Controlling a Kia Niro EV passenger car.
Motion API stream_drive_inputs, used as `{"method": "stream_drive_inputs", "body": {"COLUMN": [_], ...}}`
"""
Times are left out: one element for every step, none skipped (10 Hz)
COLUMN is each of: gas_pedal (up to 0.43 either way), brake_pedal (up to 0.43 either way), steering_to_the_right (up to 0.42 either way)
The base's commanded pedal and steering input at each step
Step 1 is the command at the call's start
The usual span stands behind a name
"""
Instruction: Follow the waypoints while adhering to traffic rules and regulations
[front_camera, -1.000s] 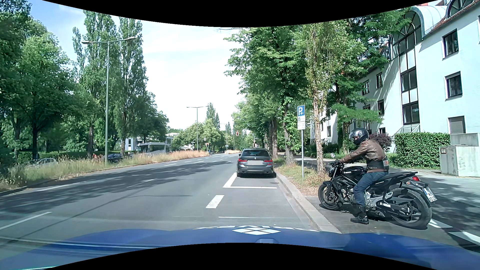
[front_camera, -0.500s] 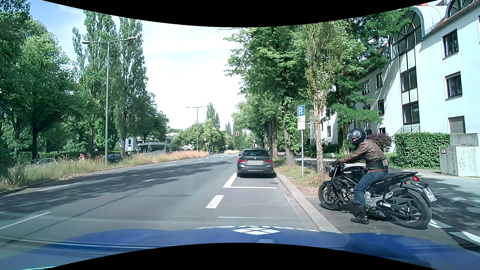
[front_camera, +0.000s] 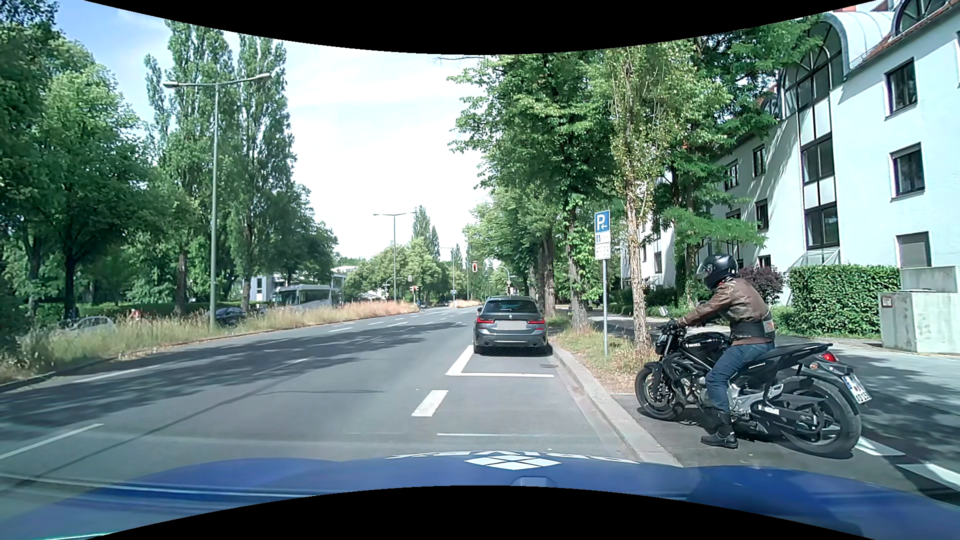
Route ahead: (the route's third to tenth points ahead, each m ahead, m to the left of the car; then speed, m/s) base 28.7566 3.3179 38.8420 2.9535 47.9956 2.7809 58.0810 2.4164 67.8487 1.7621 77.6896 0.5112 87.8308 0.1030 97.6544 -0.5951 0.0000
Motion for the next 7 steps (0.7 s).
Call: {"method": "stream_drive_inputs", "body": {"gas_pedal": [0.000,0.000,0.000,0.000,0.000,0.000,0.000], "brake_pedal": [0.402,0.402,0.402,0.402,0.402,0.402,0.402], "steering_to_the_right": [-0.028,-0.028,-0.028,-0.028,-0.028,-0.028,-0.028]}}
